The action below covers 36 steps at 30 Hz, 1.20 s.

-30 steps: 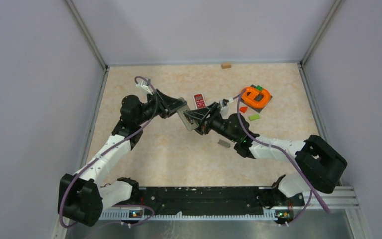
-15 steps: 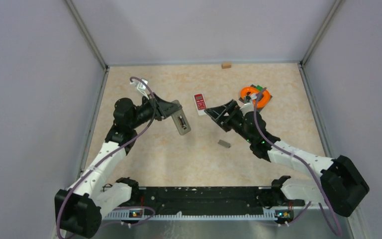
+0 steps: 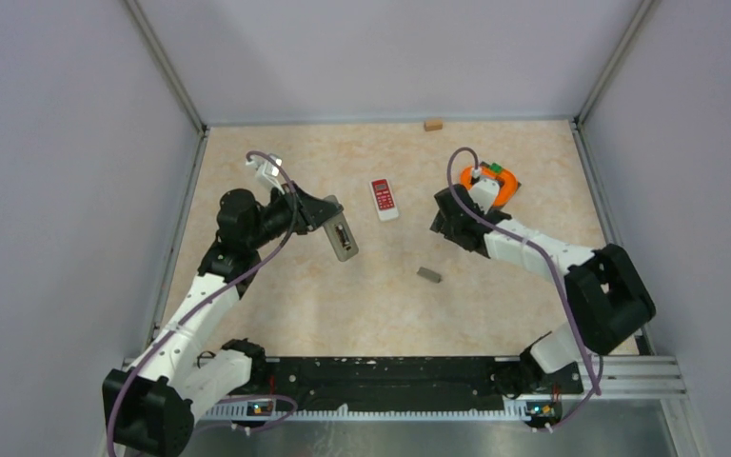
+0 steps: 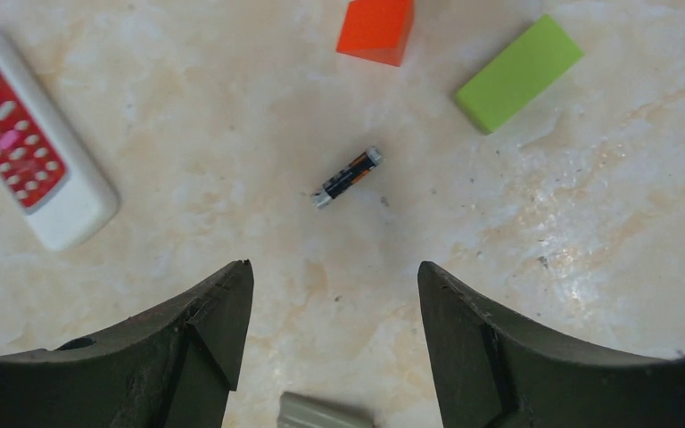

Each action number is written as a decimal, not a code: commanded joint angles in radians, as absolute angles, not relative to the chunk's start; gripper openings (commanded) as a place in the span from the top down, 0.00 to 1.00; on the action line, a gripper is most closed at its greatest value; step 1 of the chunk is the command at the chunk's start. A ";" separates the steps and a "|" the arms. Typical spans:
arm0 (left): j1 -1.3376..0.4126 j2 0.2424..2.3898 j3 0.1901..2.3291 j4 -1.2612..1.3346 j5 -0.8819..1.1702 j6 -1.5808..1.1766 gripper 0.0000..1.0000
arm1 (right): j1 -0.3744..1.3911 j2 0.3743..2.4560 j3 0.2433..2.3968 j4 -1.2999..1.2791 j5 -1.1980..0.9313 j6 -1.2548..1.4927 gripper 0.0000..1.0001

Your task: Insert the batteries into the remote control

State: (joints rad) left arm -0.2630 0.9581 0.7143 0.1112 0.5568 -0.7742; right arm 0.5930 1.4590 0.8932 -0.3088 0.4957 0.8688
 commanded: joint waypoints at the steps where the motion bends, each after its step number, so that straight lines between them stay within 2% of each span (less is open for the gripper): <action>1: -0.259 0.953 0.718 0.192 0.603 -0.788 1.00 | 0.574 1.572 1.008 -0.407 0.562 0.894 0.31; 8: -0.259 0.952 0.710 0.267 0.733 -0.797 1.00 | 0.539 1.751 1.135 -0.488 0.560 0.966 0.31; 13: -0.259 0.947 0.699 0.278 0.742 -0.793 1.00 | 0.537 1.790 1.156 -0.448 0.561 0.966 0.34; 22: -0.259 0.960 0.697 0.280 0.728 -0.796 1.00 | 0.532 1.861 1.202 -0.525 0.629 1.049 0.38; 24: -0.259 0.960 0.697 0.276 0.728 -0.793 1.00 | 0.530 1.877 1.211 -0.537 0.631 1.053 0.46; 27: -0.259 0.959 0.697 0.270 0.725 -0.790 1.00 | 0.528 1.882 1.218 -0.555 0.627 1.044 0.65; 31: -0.259 0.958 0.696 0.266 0.721 -0.792 1.00 | 0.528 1.855 1.199 -0.558 0.618 1.016 0.82; 36: -0.259 0.971 0.693 0.273 0.728 -0.808 1.00 | 0.528 1.801 1.147 -0.527 0.609 0.953 0.96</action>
